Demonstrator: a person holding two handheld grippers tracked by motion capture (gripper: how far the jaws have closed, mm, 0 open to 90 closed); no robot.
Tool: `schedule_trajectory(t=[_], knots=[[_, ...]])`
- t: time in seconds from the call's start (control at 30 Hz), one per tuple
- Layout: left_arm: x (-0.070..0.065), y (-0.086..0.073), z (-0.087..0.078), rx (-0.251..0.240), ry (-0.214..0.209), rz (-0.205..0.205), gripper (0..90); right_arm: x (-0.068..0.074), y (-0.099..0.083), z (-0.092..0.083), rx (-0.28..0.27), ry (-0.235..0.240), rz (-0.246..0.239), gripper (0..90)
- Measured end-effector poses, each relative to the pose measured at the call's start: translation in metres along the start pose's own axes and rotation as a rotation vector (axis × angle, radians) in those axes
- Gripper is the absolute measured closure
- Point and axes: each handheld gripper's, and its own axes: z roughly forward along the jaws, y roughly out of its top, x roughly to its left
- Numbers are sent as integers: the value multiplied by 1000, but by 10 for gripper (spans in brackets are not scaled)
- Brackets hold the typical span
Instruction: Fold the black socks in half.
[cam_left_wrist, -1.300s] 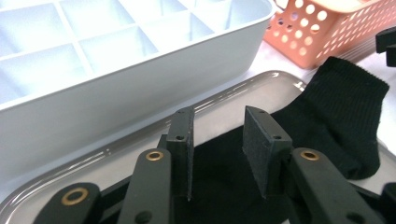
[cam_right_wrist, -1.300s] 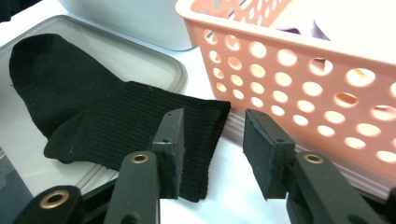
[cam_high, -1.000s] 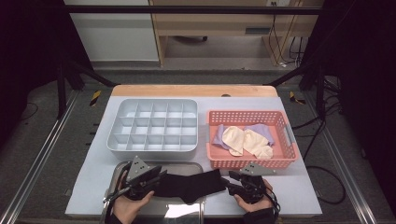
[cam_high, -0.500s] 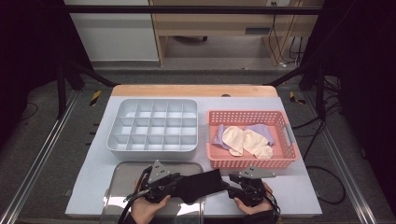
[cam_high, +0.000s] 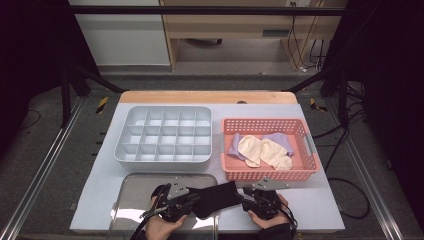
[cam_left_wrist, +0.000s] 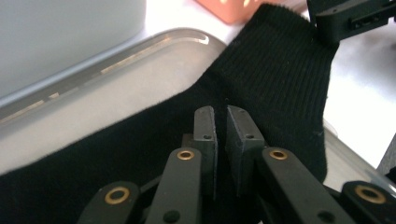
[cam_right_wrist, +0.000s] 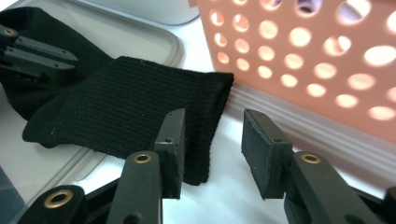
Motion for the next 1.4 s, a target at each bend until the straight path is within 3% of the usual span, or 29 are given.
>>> schedule_trajectory(t=[0.23,0.43,0.73,0.83,0.93,1.1,1.23,1.4], knots=[[0,0,0,3,-2,0,811,3,-2,8,46,11,17,641],[-6,9,-4,-55,-24,0,796,3,-3,11,55,25,45,699],[-12,6,11,-2,-25,24,791,6,1,11,74,38,68,817],[-12,6,11,1,-25,24,792,8,5,5,50,51,66,820],[-12,7,12,5,-25,23,792,11,12,-5,-5,90,61,820],[-12,7,12,9,-26,19,793,24,24,-18,-81,196,38,823],[-11,8,12,13,-30,16,794,43,35,-21,-111,286,-12,824],[-8,8,10,10,-45,-1,800,57,40,-16,-112,320,-49,825]])
